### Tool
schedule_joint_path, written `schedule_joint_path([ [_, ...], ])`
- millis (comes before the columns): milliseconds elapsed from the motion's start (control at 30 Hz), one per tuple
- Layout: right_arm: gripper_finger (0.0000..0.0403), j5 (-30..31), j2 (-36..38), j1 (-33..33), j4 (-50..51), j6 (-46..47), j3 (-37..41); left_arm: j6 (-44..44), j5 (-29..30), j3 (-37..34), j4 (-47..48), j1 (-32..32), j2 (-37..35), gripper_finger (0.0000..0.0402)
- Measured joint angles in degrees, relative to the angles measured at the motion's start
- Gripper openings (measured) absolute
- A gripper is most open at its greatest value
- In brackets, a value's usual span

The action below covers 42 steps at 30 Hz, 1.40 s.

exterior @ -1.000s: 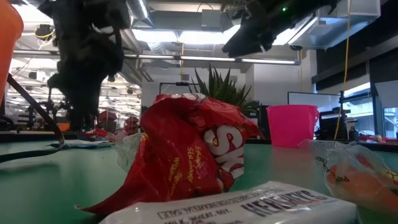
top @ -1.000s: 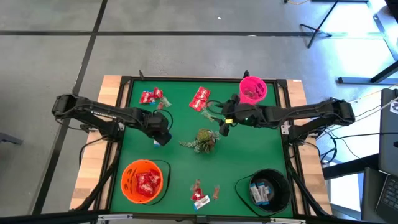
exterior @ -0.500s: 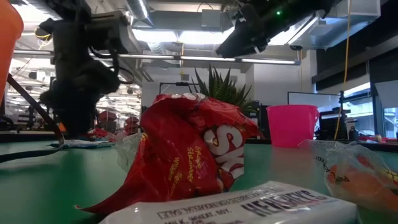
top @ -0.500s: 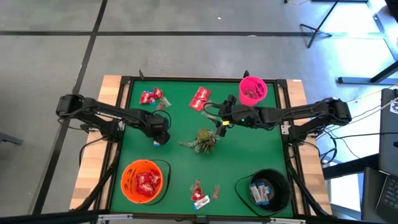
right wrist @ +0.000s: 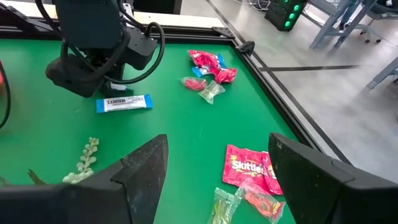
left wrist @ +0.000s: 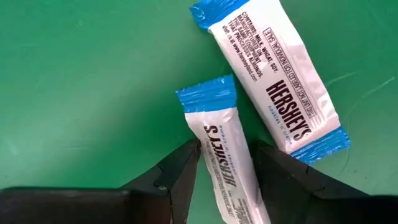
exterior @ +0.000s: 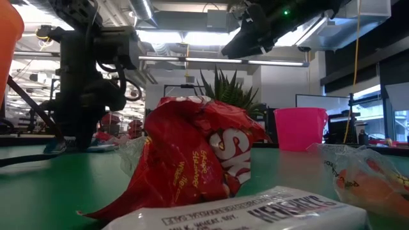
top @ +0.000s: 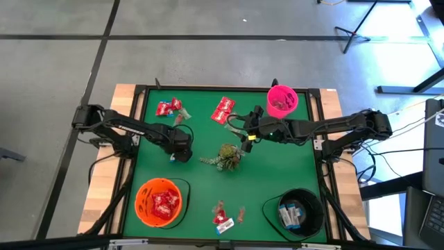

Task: Sort candy
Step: Put the white chocolate into the black bucket

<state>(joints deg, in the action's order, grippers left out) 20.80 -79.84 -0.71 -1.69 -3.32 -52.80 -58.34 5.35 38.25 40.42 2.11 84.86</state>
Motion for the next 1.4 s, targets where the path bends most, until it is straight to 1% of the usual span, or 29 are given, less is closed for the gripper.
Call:
schedule_joint_path([
  [133, 0.0275, 0.00, 0.00, 0.00, 0.04, -0.03, 0.00, 0.32, -0.18, -0.06, 0.33, 0.00, -0.18, 0.0155],
  [233, 0.0275, 0.00, 0.00, 0.00, 0.03, -0.03, 0.00, 0.45, -0.18, -0.06, 1.11, 0.00, -0.34, 0.0143],
  [333, 0.0275, 0.00, 0.00, 0.00, 0.03, -0.03, 0.00, 1.50, -0.18, -0.03, 1.32, 0.00, -0.88, 0.0115],
  [467, 0.0275, 0.00, 0.00, 0.00, 0.00, -0.03, 0.00, 2.42, 0.35, 0.65, 2.59, 0.02, -1.69, 0.0067],
  [633, 0.0275, 0.00, 0.01, 0.00, -0.61, -0.03, 0.00, 4.73, 3.23, 3.28, 6.53, 0.04, -1.97, 0.0012],
  [700, 0.0275, 0.00, 0.03, 0.00, -1.11, -0.01, 0.00, 5.24, 4.38, 4.94, 10.47, 0.02, -2.01, 0.0009],
  [867, 0.0275, 0.00, 0.03, -0.01, -2.01, -0.01, 0.00, 7.58, 8.49, 11.51, 19.35, 0.02, -2.52, 0.0023],
  [967, 0.0275, -0.10, 0.05, -0.02, -2.92, 0.39, 0.00, 9.57, 11.48, 16.31, 20.43, -0.70, -4.02, 0.0021],
  [1067, 0.0275, -2.62, 0.05, 0.00, -4.60, 1.37, -0.02, 13.32, 15.63, 20.65, 18.14, -2.46, -6.68, 0.0016],
  [1167, 0.0275, -7.90, 0.05, -0.02, -8.13, 1.39, -0.02, 18.11, 20.76, 22.33, 10.58, -5.07, -10.16, 0.0014],
  [1300, 0.0275, -17.33, 0.01, -0.02, -14.28, 1.37, -0.04, 26.30, 21.29, 21.66, -5.31, -7.83, -14.51, 0.0020],
  [1400, 0.0275, -20.81, -0.95, -0.09, -18.06, 1.59, -0.09, 32.04, 20.81, 21.14, -15.39, -9.54, -15.53, 0.0020],
])
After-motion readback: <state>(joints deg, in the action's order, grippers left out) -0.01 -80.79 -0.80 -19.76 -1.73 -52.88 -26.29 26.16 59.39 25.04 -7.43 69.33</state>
